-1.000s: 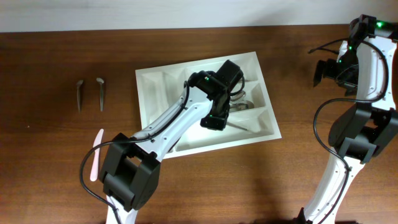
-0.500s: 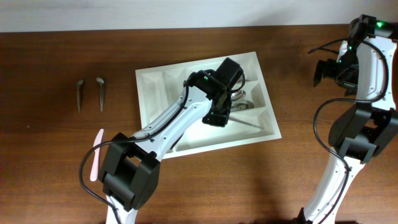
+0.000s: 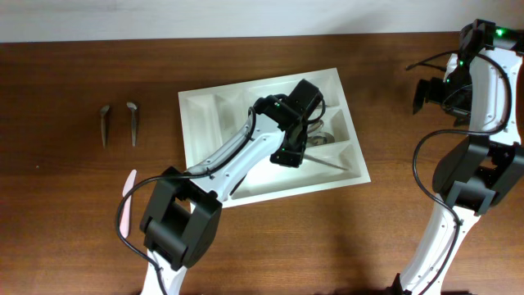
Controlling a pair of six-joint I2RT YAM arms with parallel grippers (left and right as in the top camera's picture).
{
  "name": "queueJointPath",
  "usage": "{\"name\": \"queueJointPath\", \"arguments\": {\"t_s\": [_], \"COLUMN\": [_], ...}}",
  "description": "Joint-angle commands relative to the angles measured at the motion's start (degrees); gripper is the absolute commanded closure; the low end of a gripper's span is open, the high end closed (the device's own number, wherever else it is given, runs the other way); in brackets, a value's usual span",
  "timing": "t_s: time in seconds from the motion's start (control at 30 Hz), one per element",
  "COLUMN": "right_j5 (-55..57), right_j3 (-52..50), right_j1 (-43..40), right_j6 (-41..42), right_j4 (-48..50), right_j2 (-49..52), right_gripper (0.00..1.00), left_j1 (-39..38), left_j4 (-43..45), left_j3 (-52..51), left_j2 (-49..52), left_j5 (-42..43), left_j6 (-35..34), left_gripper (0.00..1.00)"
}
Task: Pack container
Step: 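Lower the tongs into the middle compartment with the left gripper, then open the left gripper to release the tongs in the tray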
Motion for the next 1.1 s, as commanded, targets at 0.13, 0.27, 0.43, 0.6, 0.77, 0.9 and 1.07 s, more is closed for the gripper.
{"name": "queueJointPath", "arguments": {"t_s": [0.13, 0.27, 0.43, 0.6, 0.77, 0.9, 1.07], "right_j5": [-0.46, -0.46, -0.46, -0.46, -0.46, -0.46, -0.46], "right_j3": [-0.22, -0.22, -0.22, -0.22, -0.22, -0.22, -0.22], "right_j1": [0.26, 0.26, 0.26, 0.26, 0.26, 0.26, 0.26], "right_j6": [-0.39, -0.39, -0.39, -0.39, -0.39, -0.39, -0.39], "right_j4": [0.07, 0.04, 0.07, 0.07, 0.07, 0.07, 0.07], "right_j2": [-0.28, -0.28, -0.28, -0.28, -0.28, -0.28, -0.28], "right_gripper": [0.01, 0.01, 0.01, 0.01, 0.01, 0.01, 0.01], "left_j1": [-0.22, -0.22, -0.22, -0.22, -0.09, 0.74, 2.8], "left_j4": [-0.63, -0.72, -0.7, -0.74, -0.42, 1.27, 1.49], "left_j3": [0.44, 0.44, 0.44, 0.46, 0.48, 0.59, 3.13], "left_j2": [0.0, 0.0, 0.0, 0.0, 0.0, -0.04, -0.09], "left_j5": [-0.2, -0.07, 1.03, 1.62, 1.73, 1.09, -5.86], "left_j6": [-0.42, -0.42, -0.42, -0.42, -0.42, -0.33, 10.97], "left_gripper": [0.8, 0.69, 0.67, 0.74, 0.64, 0.56, 0.53]}}
